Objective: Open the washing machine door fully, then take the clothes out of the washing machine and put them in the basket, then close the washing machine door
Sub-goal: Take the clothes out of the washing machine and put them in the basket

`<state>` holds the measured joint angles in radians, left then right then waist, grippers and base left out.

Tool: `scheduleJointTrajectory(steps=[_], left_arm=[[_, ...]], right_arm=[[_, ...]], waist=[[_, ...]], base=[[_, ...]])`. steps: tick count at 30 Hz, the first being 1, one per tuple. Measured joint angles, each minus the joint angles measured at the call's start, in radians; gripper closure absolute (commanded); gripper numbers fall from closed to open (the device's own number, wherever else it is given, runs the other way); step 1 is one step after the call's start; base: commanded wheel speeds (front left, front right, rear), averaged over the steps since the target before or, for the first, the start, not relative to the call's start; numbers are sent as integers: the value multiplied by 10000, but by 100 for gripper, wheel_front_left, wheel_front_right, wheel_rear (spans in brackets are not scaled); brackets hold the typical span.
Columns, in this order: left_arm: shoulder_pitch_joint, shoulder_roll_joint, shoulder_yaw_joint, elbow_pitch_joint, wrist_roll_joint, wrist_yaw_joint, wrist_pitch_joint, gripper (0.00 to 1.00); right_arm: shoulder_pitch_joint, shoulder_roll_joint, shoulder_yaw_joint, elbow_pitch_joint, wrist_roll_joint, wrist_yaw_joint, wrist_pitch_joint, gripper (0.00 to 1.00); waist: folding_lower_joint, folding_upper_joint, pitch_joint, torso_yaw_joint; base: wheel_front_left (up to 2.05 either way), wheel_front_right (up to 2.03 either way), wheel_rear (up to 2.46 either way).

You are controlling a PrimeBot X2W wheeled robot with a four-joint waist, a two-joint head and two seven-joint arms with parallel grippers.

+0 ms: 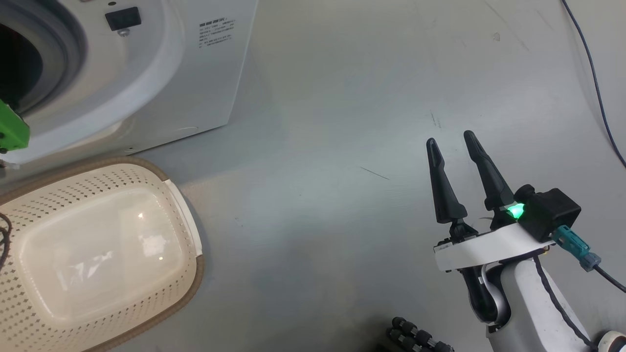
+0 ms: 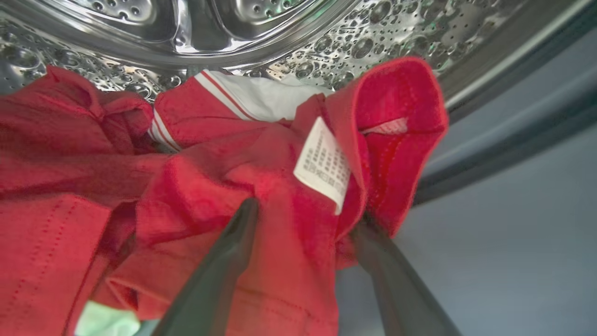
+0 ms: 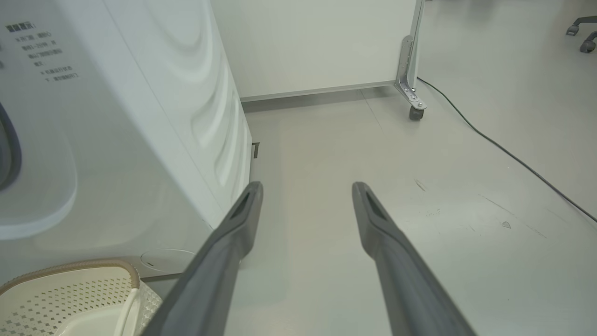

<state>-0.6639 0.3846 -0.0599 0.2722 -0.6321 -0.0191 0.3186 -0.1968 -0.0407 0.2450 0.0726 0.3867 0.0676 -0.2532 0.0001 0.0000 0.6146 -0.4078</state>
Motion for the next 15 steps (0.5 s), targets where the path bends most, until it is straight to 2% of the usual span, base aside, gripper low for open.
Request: scheduleJointTrajectory(steps=[15], left_arm=[[-1058, 196, -21, 1145, 268, 232, 512, 0]], right_arm=[[-218, 6, 209, -31, 0, -94, -2, 0]], waist=[[0, 0, 174, -57]], base=[[0, 0, 0]])
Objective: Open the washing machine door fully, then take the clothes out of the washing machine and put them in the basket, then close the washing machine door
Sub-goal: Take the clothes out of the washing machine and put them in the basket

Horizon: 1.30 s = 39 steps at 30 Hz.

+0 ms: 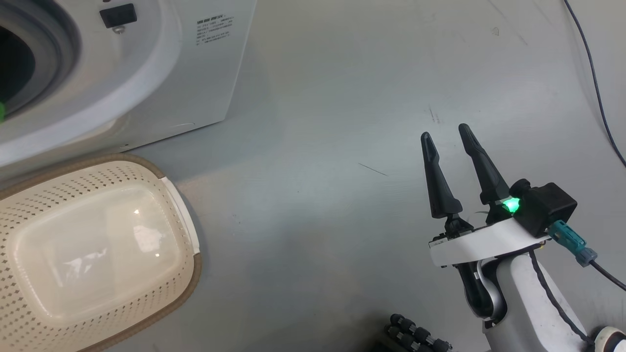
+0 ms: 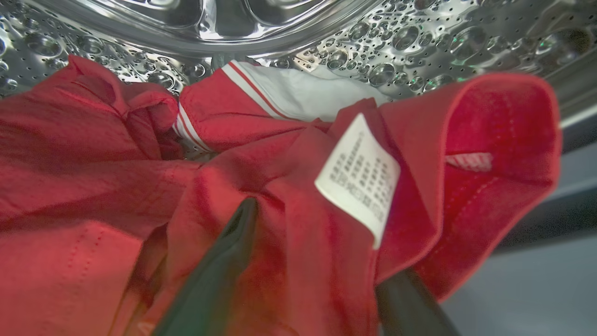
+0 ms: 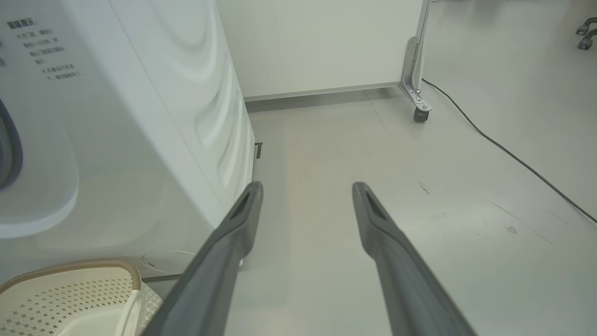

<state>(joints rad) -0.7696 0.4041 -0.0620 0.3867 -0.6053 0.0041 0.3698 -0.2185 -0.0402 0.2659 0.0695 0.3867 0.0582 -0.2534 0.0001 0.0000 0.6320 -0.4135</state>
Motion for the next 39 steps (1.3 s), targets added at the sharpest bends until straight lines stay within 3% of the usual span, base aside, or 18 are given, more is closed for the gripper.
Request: scheduleJointTrajectory(steps=[9, 10, 11, 12, 22, 39], left_arm=[[-436, 163, 6, 516, -2, -4, 75, 0], [-478, 159, 6, 575, -12, -4, 81, 22], [-504, 150, 6, 610, -17, -8, 82, 72], [-519, 136, 4, 640, -19, -10, 81, 100], [-628, 27, -40, 965, -19, -198, -111, 100], [-566, -767, -153, 1505, -341, -794, -1436, 100]], right_arm=[[-35, -2, 75, -12, 48, -94, 0, 0], [-45, 0, 77, -15, 90, -94, 0, 0], [-48, 0, 82, -19, 94, -94, 0, 0], [-51, 0, 84, -19, 94, -96, 0, 0], [-201, 0, 86, -21, 104, -188, 0, 0], [-200, -2, -77, 171, -33, -257, 0, 0]], waist=[[0, 0, 110, -64], [0, 0, 115, -68], [0, 0, 120, -71], [0, 0, 122, -72], [0, 0, 56, -19], [0, 0, -653, 439]], base=[[0, 0, 0], [0, 0, 0], [0, 0, 0], [0, 0, 0], [0, 0, 0], [0, 0, 0]])
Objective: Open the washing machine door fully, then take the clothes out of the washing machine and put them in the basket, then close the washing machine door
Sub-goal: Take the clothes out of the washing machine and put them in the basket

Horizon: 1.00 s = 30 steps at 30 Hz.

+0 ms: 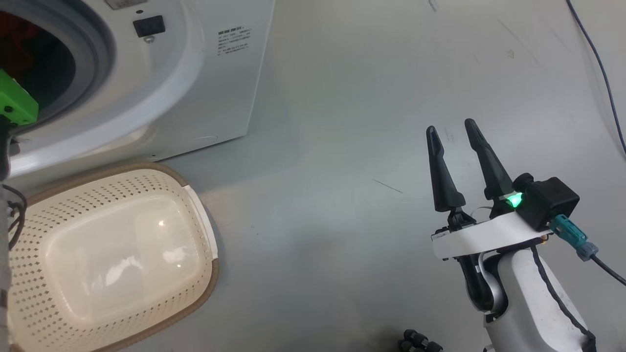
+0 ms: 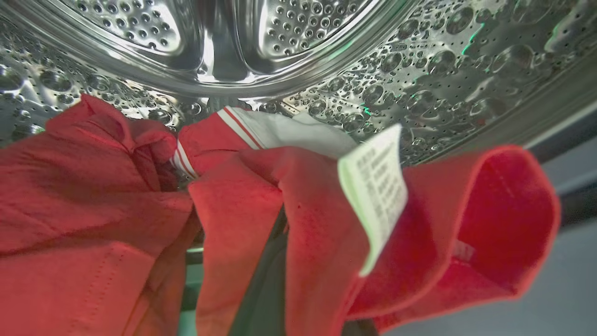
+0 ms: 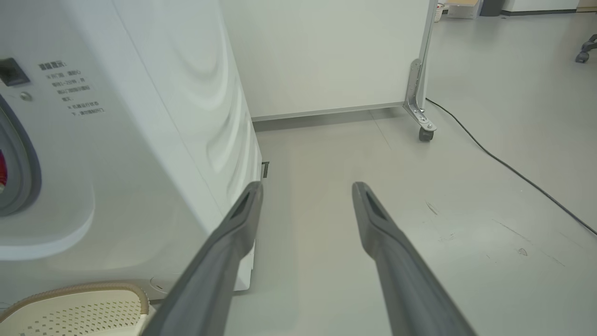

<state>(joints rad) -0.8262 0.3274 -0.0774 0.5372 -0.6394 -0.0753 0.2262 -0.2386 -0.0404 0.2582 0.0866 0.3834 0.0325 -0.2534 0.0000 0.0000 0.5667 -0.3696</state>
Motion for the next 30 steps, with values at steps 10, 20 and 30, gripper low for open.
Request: scheduleJointTrajectory(steps=[10, 20, 30], left_arm=[[463, -322, -196, -4, -13, -188, -734, 100], [1373, -639, -451, -268, -29, -362, -1793, 100], [2408, -941, -846, -754, -31, -453, -2853, 100]], right_arm=[[13, -6, -123, 192, -165, 15, 0, 0], [102, -15, -274, 481, -359, 107, 0, 0], [490, -29, -418, 777, -545, 280, 0, 0]], waist=[[0, 0, -541, 362], [0, 0, -1326, 874], [0, 0, -2184, 1387]], base=[[0, 0, 0], [0, 0, 0], [0, 0, 0]])
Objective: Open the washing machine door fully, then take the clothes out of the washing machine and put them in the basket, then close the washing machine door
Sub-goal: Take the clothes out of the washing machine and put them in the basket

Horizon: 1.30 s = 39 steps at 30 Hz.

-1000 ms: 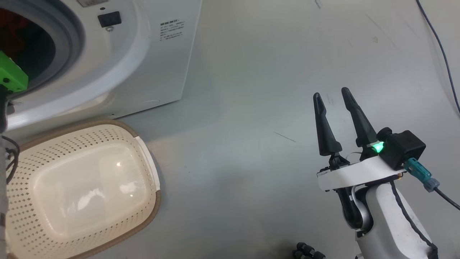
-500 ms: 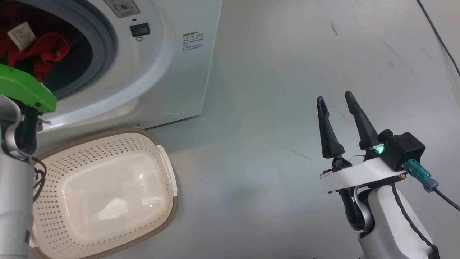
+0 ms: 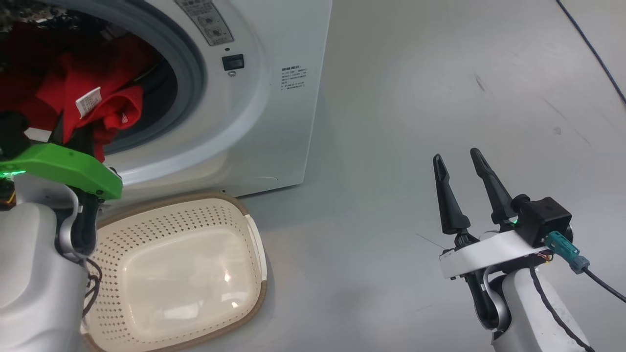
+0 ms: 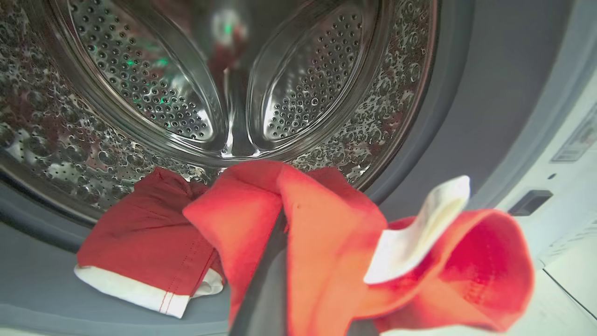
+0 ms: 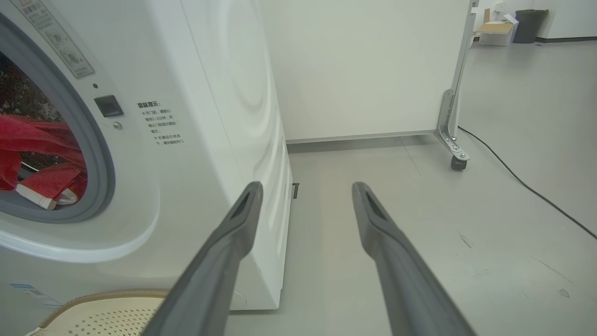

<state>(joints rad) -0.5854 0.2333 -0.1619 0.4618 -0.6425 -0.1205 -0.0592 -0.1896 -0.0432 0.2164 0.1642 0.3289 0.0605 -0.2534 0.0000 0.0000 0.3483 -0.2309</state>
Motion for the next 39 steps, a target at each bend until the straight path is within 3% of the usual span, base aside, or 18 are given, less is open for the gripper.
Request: scheduleJointTrajectory(steps=[20, 39], left_arm=[[1872, -10, -313, -1620, -337, -6, -1423, 100], [2405, 476, -222, -4240, -77, -8, -1929, 100]], right_arm=[[591, -42, -111, 228, -163, 138, 0, 0], [601, -42, -119, 238, -251, 265, 0, 0]], waist=[[0, 0, -1317, 999], [0, 0, -1588, 1132]], base=[[0, 0, 0], [0, 0, 0]])
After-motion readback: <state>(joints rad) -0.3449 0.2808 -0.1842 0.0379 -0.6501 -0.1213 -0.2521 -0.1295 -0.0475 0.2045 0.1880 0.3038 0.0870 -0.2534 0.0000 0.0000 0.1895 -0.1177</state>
